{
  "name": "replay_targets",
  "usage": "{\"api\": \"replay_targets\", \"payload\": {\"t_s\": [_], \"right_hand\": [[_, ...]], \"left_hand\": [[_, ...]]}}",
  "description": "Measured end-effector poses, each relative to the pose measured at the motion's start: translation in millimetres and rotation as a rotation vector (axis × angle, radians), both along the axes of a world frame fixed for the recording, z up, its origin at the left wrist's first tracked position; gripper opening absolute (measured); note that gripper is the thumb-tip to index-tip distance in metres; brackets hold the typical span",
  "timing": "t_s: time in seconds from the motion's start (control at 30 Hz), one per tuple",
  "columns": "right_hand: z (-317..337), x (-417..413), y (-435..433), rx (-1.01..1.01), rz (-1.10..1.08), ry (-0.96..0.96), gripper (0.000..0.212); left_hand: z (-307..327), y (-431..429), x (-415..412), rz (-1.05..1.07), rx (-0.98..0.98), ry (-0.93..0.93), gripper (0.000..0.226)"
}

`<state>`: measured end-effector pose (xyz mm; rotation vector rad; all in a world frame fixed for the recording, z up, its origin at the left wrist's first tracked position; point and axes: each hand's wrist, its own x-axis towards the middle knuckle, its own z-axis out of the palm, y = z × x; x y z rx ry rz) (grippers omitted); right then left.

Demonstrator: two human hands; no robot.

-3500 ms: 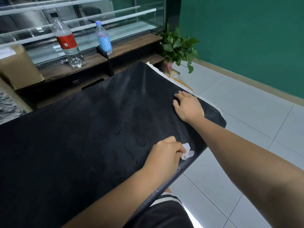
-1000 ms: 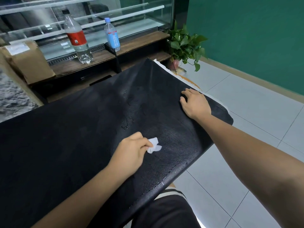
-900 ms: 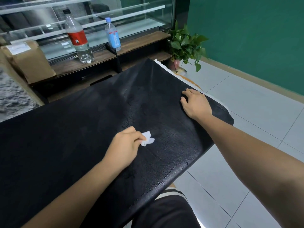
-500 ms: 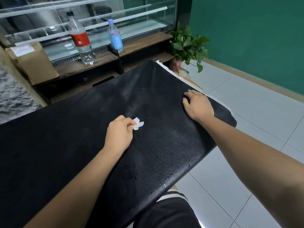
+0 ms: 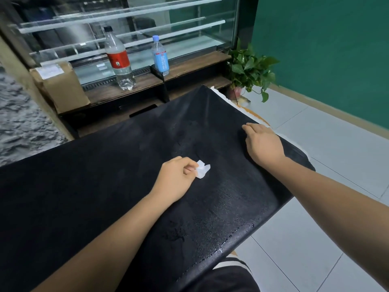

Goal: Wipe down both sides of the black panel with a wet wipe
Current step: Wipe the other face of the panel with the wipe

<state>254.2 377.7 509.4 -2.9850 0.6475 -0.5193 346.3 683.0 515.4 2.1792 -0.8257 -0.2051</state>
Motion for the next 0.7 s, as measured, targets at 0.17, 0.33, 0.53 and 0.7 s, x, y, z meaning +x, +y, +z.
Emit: {"api": "replay_targets", "payload": {"t_s": [0.17, 0.33, 0.53, 0.7], "right_hand": [[17, 0, 42, 0.063, 0.178, -0.072, 0.043], [22, -10, 107, 0.253, 0.509, -0.031, 0.042], [13, -14, 147, 0.243, 0.641, 0.093, 0.040], [6, -9, 155, 0.208, 0.656, 0.202, 0.048]], "left_hand": [[6, 18, 15, 0.003, -0.094, -0.008, 0.027], [2, 37, 46, 0.075, -0.052, -0.092, 0.028], [-2, 56, 85, 0.128, 0.015, -0.160, 0.024], [-4, 59, 113, 0.155, 0.138, -0.265, 0.027]]}}
